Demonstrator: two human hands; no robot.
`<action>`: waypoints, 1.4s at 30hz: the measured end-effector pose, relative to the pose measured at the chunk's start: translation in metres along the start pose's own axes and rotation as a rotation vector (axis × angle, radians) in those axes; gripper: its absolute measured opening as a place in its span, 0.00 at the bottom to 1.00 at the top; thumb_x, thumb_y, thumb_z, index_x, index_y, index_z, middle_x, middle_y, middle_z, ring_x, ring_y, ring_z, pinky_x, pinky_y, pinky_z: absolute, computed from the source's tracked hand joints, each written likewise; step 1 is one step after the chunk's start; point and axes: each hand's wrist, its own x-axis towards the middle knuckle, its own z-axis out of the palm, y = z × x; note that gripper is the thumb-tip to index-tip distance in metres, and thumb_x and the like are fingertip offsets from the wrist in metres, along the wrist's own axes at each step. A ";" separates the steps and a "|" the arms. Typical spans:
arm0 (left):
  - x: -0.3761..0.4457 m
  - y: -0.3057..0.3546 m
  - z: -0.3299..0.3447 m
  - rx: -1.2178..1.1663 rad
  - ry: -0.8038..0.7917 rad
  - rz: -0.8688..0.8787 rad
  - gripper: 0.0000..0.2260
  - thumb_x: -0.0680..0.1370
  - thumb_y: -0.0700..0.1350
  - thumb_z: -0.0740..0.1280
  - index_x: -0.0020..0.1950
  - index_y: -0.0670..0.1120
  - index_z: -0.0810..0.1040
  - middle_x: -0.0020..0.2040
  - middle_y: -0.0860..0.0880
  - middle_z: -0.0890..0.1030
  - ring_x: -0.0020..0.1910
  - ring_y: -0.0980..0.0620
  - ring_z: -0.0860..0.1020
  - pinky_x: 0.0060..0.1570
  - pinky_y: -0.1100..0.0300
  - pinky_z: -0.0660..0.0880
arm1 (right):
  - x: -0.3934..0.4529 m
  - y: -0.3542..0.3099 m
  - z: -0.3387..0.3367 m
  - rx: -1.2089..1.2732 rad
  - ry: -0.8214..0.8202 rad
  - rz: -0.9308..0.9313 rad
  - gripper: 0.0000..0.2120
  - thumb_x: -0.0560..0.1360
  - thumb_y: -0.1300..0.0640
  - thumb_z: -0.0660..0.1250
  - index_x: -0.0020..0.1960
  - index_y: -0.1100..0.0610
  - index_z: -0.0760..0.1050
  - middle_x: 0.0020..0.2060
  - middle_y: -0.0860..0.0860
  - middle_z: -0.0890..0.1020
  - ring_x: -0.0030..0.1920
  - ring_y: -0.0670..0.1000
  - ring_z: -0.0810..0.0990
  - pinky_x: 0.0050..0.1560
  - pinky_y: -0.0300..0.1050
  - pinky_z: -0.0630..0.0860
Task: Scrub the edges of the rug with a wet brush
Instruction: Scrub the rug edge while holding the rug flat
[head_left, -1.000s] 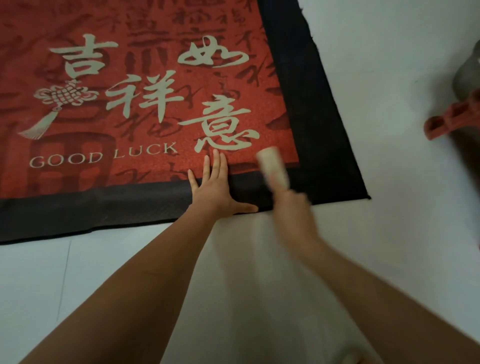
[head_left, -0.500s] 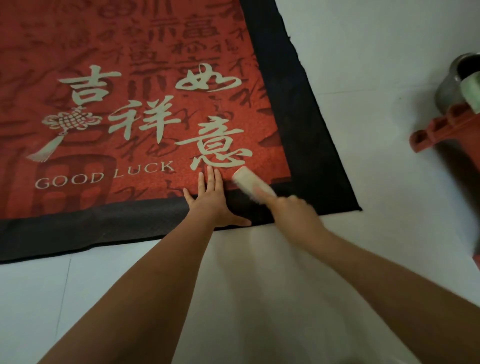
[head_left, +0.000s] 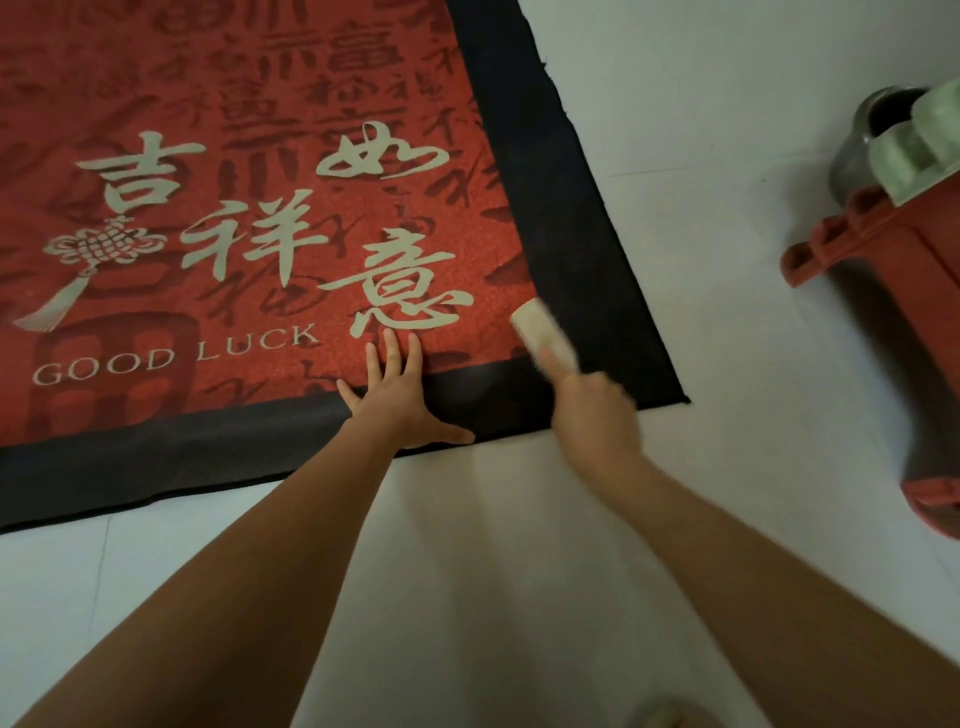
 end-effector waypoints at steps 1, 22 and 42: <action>0.001 0.000 -0.001 -0.003 -0.003 -0.003 0.64 0.63 0.68 0.76 0.78 0.52 0.29 0.76 0.48 0.27 0.76 0.44 0.30 0.71 0.31 0.39 | -0.017 -0.018 0.006 0.047 -0.046 -0.060 0.22 0.82 0.63 0.51 0.75 0.53 0.62 0.52 0.59 0.79 0.52 0.60 0.80 0.49 0.53 0.75; 0.011 0.062 0.011 -0.057 0.030 0.154 0.51 0.71 0.66 0.70 0.80 0.55 0.38 0.79 0.51 0.32 0.76 0.41 0.31 0.67 0.27 0.37 | -0.042 0.042 0.022 0.274 0.017 0.190 0.35 0.78 0.66 0.52 0.78 0.39 0.48 0.45 0.60 0.80 0.43 0.60 0.78 0.43 0.50 0.72; 0.010 0.078 0.005 0.004 -0.059 0.052 0.55 0.69 0.64 0.74 0.78 0.59 0.34 0.76 0.50 0.26 0.75 0.36 0.30 0.67 0.24 0.42 | -0.049 0.045 0.025 0.303 -0.015 0.162 0.36 0.78 0.66 0.52 0.78 0.40 0.45 0.47 0.59 0.80 0.45 0.60 0.79 0.46 0.51 0.74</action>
